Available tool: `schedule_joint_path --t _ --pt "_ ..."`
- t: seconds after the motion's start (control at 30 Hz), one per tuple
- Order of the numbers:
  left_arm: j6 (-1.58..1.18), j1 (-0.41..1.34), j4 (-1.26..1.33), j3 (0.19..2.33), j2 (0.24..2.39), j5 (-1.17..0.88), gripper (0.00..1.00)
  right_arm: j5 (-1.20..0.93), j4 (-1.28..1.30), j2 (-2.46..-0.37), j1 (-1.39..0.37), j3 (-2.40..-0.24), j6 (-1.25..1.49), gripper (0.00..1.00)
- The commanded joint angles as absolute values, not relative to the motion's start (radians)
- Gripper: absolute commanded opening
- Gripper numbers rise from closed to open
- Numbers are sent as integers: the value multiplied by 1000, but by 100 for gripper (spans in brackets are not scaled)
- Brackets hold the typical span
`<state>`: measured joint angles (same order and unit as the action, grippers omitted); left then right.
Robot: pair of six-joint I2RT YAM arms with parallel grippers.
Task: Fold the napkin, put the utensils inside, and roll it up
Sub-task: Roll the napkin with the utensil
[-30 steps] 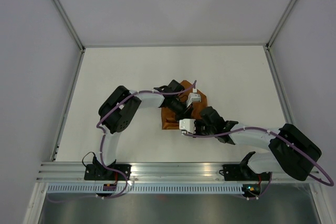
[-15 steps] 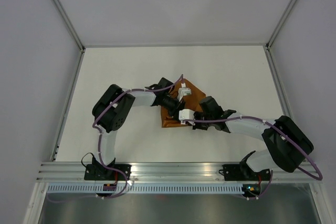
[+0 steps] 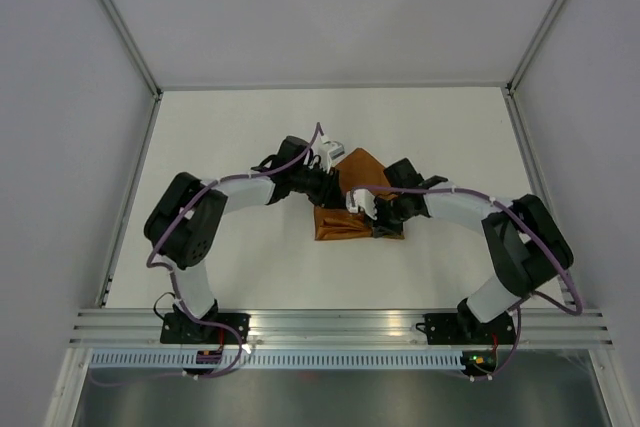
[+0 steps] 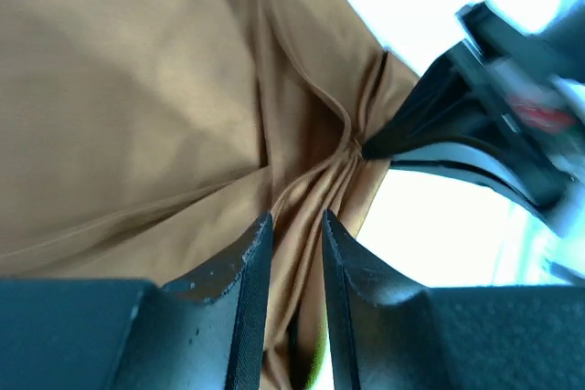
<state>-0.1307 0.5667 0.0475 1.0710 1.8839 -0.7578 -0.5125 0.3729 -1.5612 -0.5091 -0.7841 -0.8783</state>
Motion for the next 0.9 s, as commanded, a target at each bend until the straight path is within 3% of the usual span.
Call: schedule_joint_path --t 0.0,0.2,0.47,0.63,0.87 --pt "-210 561 234 967 1682 -524 34 -641 653 -1719 -430 -975 -980 0" --pt "-86 628 406 786 1498 -266 38 -781 1001 -1995 -325 -1258 -1110 0" --pt "315 889 492 724 1528 96 46 -819 1272 -2267 -281 -1502 -1203 0" --pt "455 971 528 726 1612 115 52 -808 1299 -2325 -268 -1540 -1192 0" --pt "600 1054 492 742 1707 89 55 -802 1322 -2379 -253 -1583 -1183 1"
